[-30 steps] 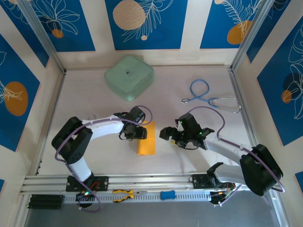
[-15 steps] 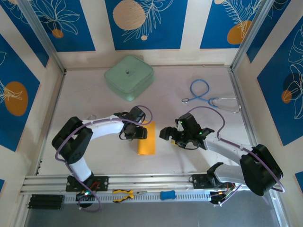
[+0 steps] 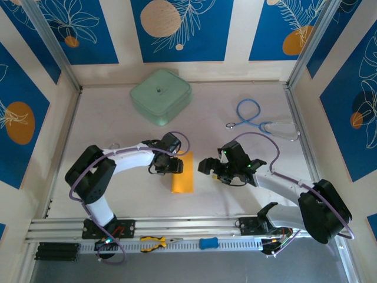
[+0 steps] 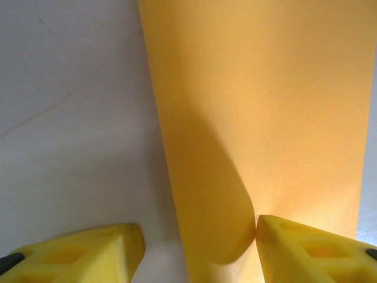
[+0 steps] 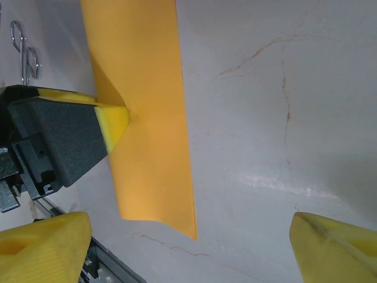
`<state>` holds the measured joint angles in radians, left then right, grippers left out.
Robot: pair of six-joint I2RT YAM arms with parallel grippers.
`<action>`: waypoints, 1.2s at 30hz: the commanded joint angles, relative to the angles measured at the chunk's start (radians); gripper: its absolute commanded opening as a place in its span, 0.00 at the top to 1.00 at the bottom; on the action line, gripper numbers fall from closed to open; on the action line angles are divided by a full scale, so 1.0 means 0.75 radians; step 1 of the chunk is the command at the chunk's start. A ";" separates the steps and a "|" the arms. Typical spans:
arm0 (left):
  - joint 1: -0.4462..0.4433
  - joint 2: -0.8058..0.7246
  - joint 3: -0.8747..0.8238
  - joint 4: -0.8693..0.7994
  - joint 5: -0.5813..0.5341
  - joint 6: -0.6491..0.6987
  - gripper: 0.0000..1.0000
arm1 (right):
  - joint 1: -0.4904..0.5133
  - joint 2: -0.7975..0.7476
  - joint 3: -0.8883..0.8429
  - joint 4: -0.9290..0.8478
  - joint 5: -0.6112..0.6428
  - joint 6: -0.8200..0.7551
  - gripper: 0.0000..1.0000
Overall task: Fold a paper plane with a square sheet of paper (pick it up from the middle)
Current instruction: Hold the square sheet of paper at the center of the table.
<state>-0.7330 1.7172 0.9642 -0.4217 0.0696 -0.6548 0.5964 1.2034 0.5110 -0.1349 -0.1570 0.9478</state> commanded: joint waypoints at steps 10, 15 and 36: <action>0.014 0.114 -0.036 0.096 -0.036 0.026 0.39 | 0.015 0.026 0.037 -0.011 -0.007 0.007 0.12; 0.015 0.111 -0.036 0.097 -0.038 0.024 0.40 | 0.027 0.049 0.039 0.044 -0.040 0.020 0.25; 0.015 0.126 -0.043 0.114 -0.021 0.013 0.40 | 0.155 0.526 0.303 0.216 -0.063 0.012 0.89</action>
<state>-0.7322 1.7229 0.9642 -0.4194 0.0692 -0.6525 0.6968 1.5688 0.7059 0.0231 -0.1905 0.9699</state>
